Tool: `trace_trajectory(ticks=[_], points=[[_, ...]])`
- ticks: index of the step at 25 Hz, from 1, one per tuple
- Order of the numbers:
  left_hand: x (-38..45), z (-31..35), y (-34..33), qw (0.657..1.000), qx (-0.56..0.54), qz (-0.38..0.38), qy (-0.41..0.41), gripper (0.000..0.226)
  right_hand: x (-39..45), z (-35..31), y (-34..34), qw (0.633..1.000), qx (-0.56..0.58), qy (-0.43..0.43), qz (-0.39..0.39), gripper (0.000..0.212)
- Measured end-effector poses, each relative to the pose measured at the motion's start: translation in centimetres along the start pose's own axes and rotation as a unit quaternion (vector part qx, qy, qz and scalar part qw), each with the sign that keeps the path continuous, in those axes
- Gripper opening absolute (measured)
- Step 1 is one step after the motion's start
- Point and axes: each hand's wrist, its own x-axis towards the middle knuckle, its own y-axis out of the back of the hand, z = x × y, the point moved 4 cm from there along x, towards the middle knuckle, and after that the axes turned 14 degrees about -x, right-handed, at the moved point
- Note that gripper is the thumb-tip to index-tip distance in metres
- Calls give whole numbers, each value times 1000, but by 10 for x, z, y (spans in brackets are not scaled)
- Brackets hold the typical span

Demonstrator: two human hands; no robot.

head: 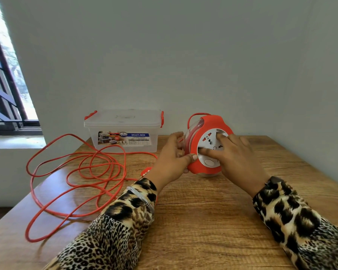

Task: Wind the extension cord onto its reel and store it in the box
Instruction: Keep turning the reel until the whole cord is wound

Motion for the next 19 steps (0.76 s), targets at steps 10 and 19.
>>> trace_trajectory(ticks=[10,19], points=[[1,-2,-3,999,-3,16,-27,42,-4,4,4,997,-10,-80,19,61],[-2,-5,-10,996,17,47,-71,38,-12,3,-5,927,230,-293,-43,65]])
